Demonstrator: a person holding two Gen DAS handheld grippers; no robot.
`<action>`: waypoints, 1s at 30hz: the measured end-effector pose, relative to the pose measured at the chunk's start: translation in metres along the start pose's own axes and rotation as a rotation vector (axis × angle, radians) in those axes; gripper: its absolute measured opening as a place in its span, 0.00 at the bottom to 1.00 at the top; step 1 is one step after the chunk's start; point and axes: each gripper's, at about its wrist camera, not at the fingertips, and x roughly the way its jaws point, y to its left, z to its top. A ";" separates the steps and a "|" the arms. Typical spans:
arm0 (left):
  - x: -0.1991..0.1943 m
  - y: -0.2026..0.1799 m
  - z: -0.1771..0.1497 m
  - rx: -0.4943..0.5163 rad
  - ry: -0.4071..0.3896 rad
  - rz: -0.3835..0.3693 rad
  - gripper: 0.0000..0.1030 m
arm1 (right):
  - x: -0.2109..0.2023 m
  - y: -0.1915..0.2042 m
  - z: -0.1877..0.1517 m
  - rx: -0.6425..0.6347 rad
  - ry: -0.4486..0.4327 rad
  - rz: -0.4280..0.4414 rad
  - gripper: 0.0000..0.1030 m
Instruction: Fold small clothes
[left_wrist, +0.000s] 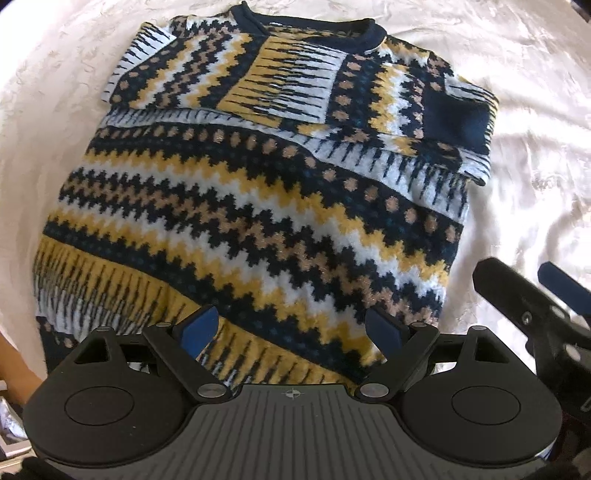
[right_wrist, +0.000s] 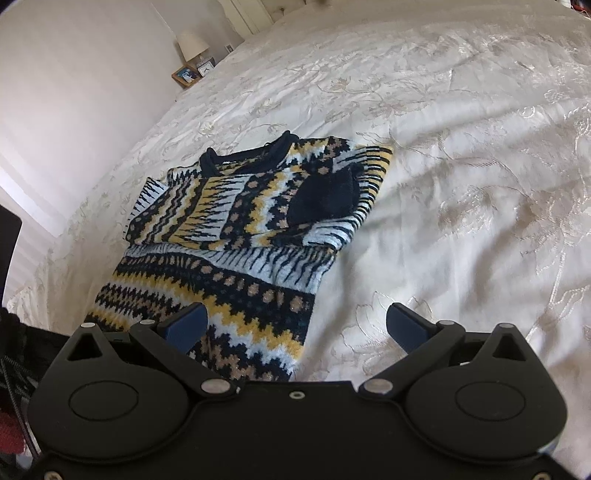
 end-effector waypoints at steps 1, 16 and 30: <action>0.000 0.001 0.000 -0.005 -0.003 -0.010 0.84 | -0.001 0.000 0.000 -0.003 0.003 -0.001 1.00; -0.019 0.059 -0.012 -0.038 -0.140 -0.133 0.84 | -0.021 0.017 -0.017 -0.104 0.031 -0.072 1.00; -0.014 0.182 -0.036 0.016 -0.272 -0.192 0.84 | -0.019 0.093 -0.056 -0.151 0.092 -0.084 1.00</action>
